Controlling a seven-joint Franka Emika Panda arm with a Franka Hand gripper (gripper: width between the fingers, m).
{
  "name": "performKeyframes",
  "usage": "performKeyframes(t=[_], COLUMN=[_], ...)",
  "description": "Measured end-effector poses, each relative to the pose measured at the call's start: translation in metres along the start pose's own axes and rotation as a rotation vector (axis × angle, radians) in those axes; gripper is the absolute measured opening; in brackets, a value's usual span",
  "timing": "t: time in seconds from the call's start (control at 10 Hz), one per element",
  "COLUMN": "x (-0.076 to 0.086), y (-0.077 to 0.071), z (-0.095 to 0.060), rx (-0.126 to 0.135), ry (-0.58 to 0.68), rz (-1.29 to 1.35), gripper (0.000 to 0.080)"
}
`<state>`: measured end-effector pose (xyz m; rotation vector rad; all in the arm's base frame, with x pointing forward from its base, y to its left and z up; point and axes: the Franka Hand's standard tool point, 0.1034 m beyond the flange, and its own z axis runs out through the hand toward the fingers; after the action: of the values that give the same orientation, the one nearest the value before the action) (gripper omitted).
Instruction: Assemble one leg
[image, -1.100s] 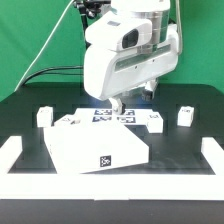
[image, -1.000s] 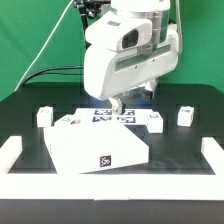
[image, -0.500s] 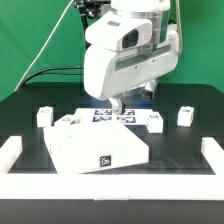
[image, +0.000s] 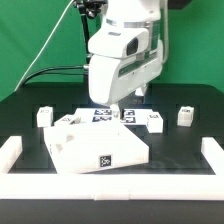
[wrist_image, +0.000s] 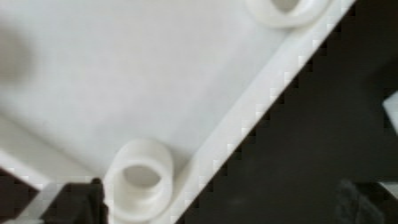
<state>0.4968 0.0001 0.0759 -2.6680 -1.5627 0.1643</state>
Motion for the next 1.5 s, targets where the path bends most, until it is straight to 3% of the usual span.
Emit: performKeyframes(t=[0.2,0.5,0.6,0.8,0.9,1.5], x=[-0.025,-0.025,-0.027,-0.051,-0.056,-0.058], y=[0.008,0.008,0.009,0.014,0.012,0.009], z=[0.006,0.007,0.007,0.014,0.018,0.022], rx=[0.02,0.021,0.017,-0.01,-0.002,-0.005], ry=[-0.011,-0.011,-0.007,0.018,0.01,-0.024], rz=[-0.134,-0.12,-0.162,-0.425,-0.498,-0.578], gripper=[0.065,0.065,0.065,0.065,0.065,0.065])
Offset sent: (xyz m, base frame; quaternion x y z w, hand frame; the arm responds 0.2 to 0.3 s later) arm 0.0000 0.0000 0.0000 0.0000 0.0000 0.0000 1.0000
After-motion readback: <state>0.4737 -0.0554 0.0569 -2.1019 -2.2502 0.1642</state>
